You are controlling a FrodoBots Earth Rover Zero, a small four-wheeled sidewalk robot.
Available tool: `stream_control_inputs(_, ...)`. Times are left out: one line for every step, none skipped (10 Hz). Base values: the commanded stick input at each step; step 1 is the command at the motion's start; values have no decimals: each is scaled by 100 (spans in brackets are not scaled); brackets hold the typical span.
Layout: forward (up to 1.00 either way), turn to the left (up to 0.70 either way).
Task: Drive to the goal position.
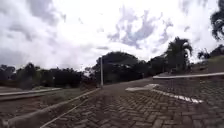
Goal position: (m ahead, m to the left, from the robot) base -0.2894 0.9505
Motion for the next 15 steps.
stream_control_inputs(85, 0)
stream_control_inputs(85, 0)
stream_control_inputs(85, 0)
stream_control_inputs(85, 0)
stream_control_inputs(85, 0)
stream_control_inputs(85, -13)
stream_control_inputs(85, -22)
stream_control_inputs(85, -8)
stream_control_inputs(85, 0)
stream_control_inputs(85, 0)
stream_control_inputs(85, 0)
stream_control_inputs(85, 0)
stream_control_inputs(85, 0)
stream_control_inputs(85, -19)
stream_control_inputs(85, 0)
